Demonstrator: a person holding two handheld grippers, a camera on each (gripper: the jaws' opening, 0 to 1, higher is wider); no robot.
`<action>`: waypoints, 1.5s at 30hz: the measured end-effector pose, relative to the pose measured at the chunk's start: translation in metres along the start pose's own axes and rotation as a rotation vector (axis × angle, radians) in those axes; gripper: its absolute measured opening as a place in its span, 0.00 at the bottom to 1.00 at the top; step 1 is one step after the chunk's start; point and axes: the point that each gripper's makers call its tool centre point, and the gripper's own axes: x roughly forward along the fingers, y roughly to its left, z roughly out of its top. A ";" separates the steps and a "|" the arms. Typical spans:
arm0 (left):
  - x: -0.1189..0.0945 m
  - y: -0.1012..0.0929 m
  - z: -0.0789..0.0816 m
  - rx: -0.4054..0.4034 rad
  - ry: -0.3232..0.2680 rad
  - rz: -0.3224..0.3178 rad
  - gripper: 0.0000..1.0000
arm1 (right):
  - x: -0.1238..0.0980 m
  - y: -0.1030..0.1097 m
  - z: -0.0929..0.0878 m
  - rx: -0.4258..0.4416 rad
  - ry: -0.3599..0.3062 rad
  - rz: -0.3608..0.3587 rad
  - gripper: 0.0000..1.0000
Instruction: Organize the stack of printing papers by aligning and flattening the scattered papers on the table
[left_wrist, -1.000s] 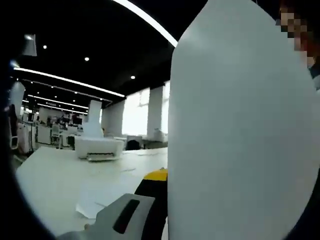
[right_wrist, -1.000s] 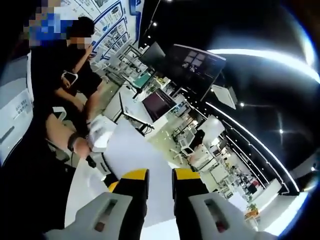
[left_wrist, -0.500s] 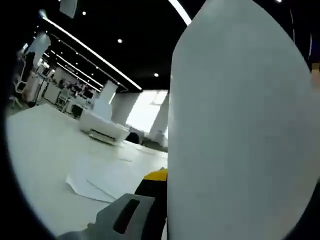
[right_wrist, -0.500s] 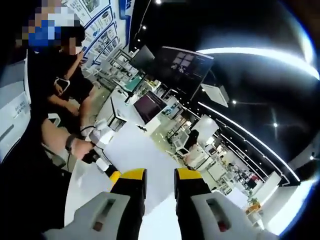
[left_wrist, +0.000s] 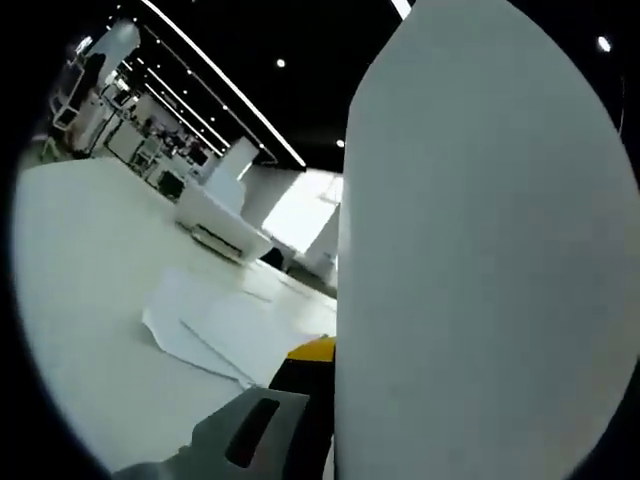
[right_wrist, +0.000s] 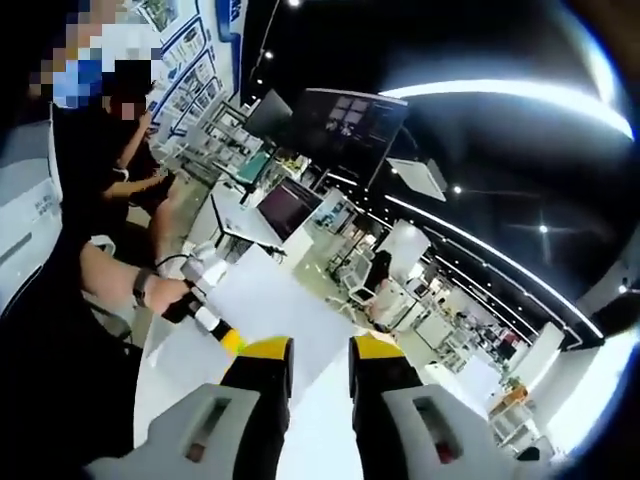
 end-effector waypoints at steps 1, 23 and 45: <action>0.000 0.003 -0.001 -0.005 0.003 0.004 0.06 | -0.001 0.000 -0.001 0.004 0.001 -0.002 0.18; -0.006 0.057 -0.029 -0.021 0.009 0.068 0.06 | -0.029 -0.022 -0.045 0.098 0.039 -0.113 0.20; -0.004 0.052 -0.030 0.007 -0.021 0.069 0.06 | -0.043 -0.039 -0.071 0.166 0.059 -0.181 0.22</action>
